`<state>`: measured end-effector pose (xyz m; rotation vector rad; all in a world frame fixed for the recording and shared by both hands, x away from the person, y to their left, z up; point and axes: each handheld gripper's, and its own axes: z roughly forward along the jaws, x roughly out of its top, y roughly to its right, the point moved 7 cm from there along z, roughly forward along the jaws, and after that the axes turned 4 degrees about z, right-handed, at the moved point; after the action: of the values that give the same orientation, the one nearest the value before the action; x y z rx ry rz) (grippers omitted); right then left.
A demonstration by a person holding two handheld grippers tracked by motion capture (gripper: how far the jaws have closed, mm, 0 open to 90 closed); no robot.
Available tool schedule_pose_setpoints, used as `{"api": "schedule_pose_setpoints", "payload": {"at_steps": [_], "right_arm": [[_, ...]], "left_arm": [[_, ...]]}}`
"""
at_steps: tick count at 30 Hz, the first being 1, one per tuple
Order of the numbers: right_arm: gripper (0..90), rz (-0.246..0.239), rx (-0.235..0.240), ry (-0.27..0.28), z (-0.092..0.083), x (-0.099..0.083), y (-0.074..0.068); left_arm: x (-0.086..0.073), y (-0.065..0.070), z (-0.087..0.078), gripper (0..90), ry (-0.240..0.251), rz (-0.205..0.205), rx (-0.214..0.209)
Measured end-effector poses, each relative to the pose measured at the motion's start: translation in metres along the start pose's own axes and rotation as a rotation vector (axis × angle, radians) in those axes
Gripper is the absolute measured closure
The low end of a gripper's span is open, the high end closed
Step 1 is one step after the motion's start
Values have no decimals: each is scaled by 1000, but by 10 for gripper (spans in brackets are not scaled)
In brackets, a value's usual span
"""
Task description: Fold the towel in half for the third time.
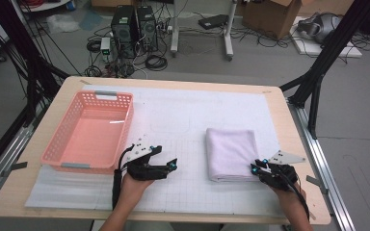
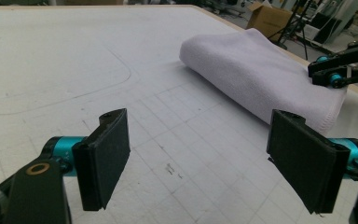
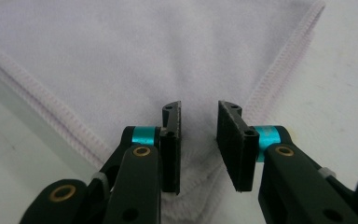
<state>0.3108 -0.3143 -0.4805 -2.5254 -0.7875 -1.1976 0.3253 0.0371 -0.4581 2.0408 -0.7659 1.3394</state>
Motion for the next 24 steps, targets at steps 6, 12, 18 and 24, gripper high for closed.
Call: {"api": "schedule_pose_setpoints", "payload": {"at_steps": [6, 12, 18, 24], "right_arm": [[545, 82, 18, 119, -24, 6, 8], [330, 112, -54, 186, -47, 5, 27], [210, 116, -69, 180, -49, -1, 35], [186, 132, -57, 187, -49, -1, 36]], "left_arm": [[0, -3, 0, 223, 0, -7, 3], [-2, -1, 1, 213, -5, 24, -19], [0, 7, 4, 221, 27, 51, -42], [0, 10, 6, 212, 25, 24, -49]]}}
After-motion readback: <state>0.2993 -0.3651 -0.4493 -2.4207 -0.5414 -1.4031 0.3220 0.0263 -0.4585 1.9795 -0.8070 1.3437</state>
